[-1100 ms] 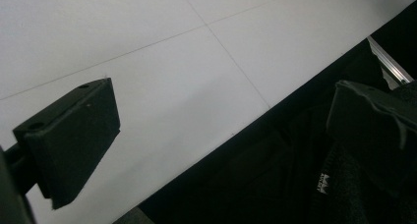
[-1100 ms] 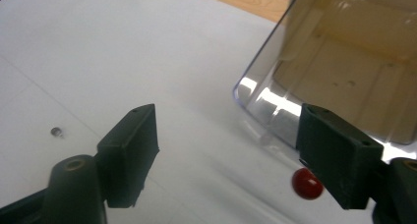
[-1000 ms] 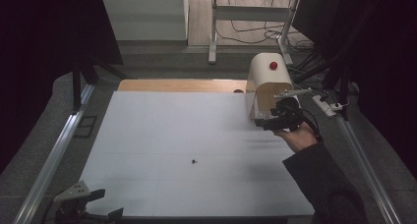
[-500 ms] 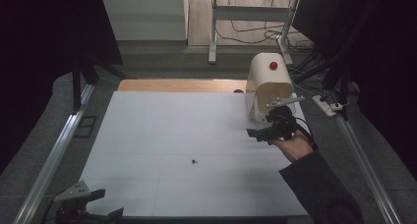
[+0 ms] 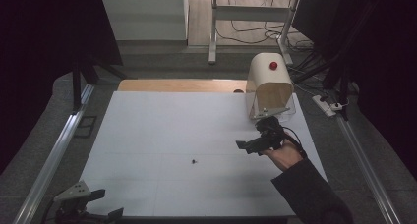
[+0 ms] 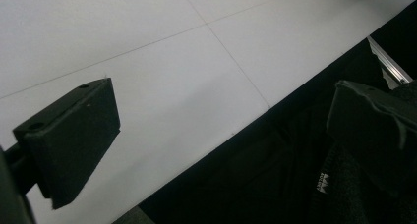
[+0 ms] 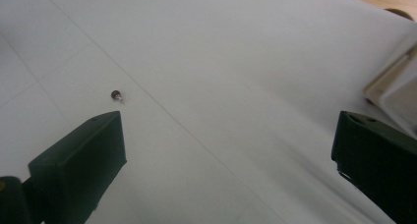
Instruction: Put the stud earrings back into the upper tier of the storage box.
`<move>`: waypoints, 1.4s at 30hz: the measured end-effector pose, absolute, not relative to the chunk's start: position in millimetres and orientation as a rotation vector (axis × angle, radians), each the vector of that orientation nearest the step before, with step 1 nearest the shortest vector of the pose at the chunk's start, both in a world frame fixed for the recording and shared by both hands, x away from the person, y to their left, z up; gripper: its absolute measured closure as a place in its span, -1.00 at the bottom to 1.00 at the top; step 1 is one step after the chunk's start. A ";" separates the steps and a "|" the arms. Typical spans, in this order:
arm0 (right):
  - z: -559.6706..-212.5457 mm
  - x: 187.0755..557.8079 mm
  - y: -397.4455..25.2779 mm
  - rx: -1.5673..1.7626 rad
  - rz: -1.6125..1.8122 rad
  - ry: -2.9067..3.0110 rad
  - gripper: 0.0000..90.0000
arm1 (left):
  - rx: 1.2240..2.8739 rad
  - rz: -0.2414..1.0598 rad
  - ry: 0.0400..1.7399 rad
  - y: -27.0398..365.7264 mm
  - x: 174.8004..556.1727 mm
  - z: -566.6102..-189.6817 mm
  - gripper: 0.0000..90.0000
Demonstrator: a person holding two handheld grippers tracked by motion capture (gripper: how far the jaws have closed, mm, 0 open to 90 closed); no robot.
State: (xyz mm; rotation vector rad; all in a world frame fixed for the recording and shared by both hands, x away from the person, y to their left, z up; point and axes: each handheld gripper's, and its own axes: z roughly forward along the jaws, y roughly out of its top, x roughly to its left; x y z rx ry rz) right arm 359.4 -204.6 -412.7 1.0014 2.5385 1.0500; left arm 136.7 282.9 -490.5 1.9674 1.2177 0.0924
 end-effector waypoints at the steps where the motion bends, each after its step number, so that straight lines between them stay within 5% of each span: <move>1: -414.9 358.7 -202.6 0.994 1.053 2.543 -1.00 | 1.967 0.092 1.218 282.9 136.7 -490.5 -1.00; 42: -455.9 341.0 -142.6 0.808 1.053 2.637 -1.00 | 1.968 0.095 1.213 282.8 136.3 -490.4 -1.00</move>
